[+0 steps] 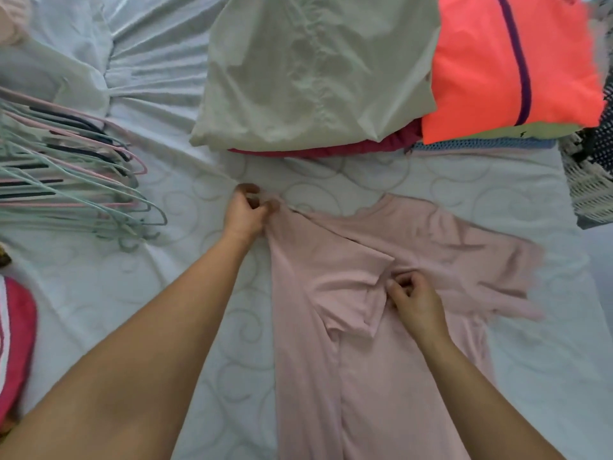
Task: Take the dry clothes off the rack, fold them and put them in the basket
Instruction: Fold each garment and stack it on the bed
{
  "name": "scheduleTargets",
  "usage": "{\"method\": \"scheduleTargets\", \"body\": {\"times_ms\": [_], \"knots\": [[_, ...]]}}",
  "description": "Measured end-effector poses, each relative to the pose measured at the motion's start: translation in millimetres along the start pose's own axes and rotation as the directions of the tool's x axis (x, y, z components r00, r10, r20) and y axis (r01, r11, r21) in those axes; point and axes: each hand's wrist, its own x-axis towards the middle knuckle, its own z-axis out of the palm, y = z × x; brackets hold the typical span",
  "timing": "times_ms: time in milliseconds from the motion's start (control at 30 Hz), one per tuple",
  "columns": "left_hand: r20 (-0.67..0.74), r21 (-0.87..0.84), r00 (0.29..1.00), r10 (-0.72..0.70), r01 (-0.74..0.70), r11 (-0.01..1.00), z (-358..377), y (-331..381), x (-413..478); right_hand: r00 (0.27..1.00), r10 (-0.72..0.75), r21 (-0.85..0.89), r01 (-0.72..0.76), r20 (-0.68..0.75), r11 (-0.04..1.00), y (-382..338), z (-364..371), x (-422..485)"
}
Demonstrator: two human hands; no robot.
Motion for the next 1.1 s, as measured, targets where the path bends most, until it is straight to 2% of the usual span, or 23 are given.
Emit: {"method": "scheduleTargets", "body": {"times_ms": [33, 100, 133, 167, 233, 267, 333, 367, 433, 467, 500, 567, 600, 633, 667, 700, 733, 767, 833, 933, 967, 1033, 1100], "knots": [[-0.046, 0.063, 0.998, 0.035, -0.032, 0.998, -0.7, -3.3, -4.6, 1.0, -0.006, 0.057, 0.005, 0.014, 0.998, 0.7, -3.2, -2.7], [-0.103, 0.302, 0.952, 0.288, -0.246, 0.921, 1.4, -12.4, -24.8, 0.998, -0.031, 0.123, 0.038, -0.053, 0.992, 11.2, -14.8, -13.3], [-0.033, 0.398, 0.896, 0.442, -0.394, 0.828, 4.3, -20.1, -39.5, 0.993, -0.037, 0.113, 0.05, -0.113, 0.992, 18.8, -24.2, -20.3], [0.112, 0.47, 0.846, 0.521, -0.507, 0.723, 7.8, -29.3, -54.2, 0.983, -0.029, 0.099, 0.047, -0.183, 0.994, 29.2, -35.2, -25.8], [0.413, 0.597, 0.815, 0.407, -0.58, 0.554, 13.2, -44.3, -76.7, 0.949, -0.003, 0.056, 0.022, -0.315, 0.998, 53.4, -60.7, -30.3], [0.462, 0.648, 0.833, 0.305, -0.552, 0.525, 15.3, -49.8, -80.3, 0.931, 0.002, 0.039, 0.013, -0.365, 0.999, 62.9, -73.7, -28.8], [0.384, 0.675, 0.88, 0.281, -0.475, 0.565, 20.9, -44.8, -85.1, 0.898, 0.035, 0.056, -0.011, -0.439, 0.998, 70.7, -97.0, -16.0], [0.338, 0.662, 0.867, 0.365, -0.495, 0.562, 26.9, -37.3, -90.8, 0.875, 0.091, 0.118, -0.039, -0.475, 0.992, 68.4, -107.3, -4.8], [0.267, 0.614, 0.747, 0.609, -0.619, 0.49, 50.2, -21.8, -107.3, 0.837, 0.247, 0.308, -0.099, -0.489, 0.946, 55.4, -122.8, 21.1], [0.264, 0.572, 0.68, 0.684, -0.682, 0.457, 63.5, -17.0, -115.7, 0.845, 0.318, 0.404, -0.135, -0.43, 0.905, 51.3, -128.7, 36.0], [0.287, 0.512, 0.659, 0.695, -0.719, 0.471, 77.0, -10.5, -125.5, 0.877, 0.35, 0.464, -0.173, -0.329, 0.869, 48.0, -132.8, 48.8], [0.305, 0.333, 0.759, 0.576, -0.651, 0.682, 101.3, 13.4, -140.3, 0.937, 0.325, 0.464, -0.232, -0.13, 0.855, 31.5, -133.2, 56.0], [0.308, 0.202, 0.843, 0.441, -0.511, 0.835, 110.4, 32.6, -145.7, 0.966, 0.247, 0.453, -0.188, -0.076, 0.872, 22.3, -131.4, 51.6], [0.332, 0.042, 0.906, 0.262, -0.292, 0.956, 119.2, 55.8, -148.8, 0.989, 0.131, 0.44, -0.089, -0.065, 0.893, 12.4, -129.5, 44.3], [0.394, -0.079, 0.916, 0.077, -0.05, 0.996, 128.6, 79.0, -149.5, 0.999, 0.004, 0.437, 0.019, -0.052, 0.899, 1.4, -127.0, 34.1], [0.478, -0.126, 0.876, -0.062, 0.138, 0.982, 136.9, 99.7, -148.7, 0.992, -0.123, 0.449, 0.114, -0.01, 0.886, -6.2, -124.3, 25.8], [0.558, -0.11, 0.82, -0.131, 0.229, 0.967, 143.6, 117.8, -148.2, 0.972, -0.222, 0.486, 0.161, 0.071, 0.859, -15.0, -119.8, 16.8], [0.614, -0.069, 0.776, -0.145, 0.236, 0.969, 147.4, 130.8, -148.7, 0.943, -0.286, 0.531, 0.157, 0.171, 0.833, -22.3, -114.8, 7.3], [0.572, -0.001, 0.812, -0.118, 0.145, 0.989, 146.2, 141.3, -148.7, 0.905, -0.344, 0.618, 0.124, 0.251, 0.776, -26.2, -109.1, -6.2], [0.434, -0.07, 0.899, -0.058, 0.098, 0.993, 126.1, 132.2, -142.3, 0.973, -0.23, 0.581, 0.169, 0.033, 0.796, -3.5, -114.7, -30.1], [0.402, -0.094, 0.915, -0.026, 0.07, 0.993, 117.2, 129.1, -143.4, 0.982, -0.191, 0.485, 0.164, 0.006, 0.859, 15.0, -114.7, -39.1], [0.359, -0.131, 0.933, 0.023, 0.026, 0.991, 102.4, 120.1, -146.6, 0.982, -0.156, 0.169, 0.137, 0.103, 0.976, 58.1, -107.0, -67.1], [0.327, -0.16, 0.943, 0.054, -0.001, 0.987, 91.1, 114.2, -151.1, 0.961, -0.158, -0.215, 0.208, 0.226, 0.954, 101.2, -93.1, -94.4]]}}
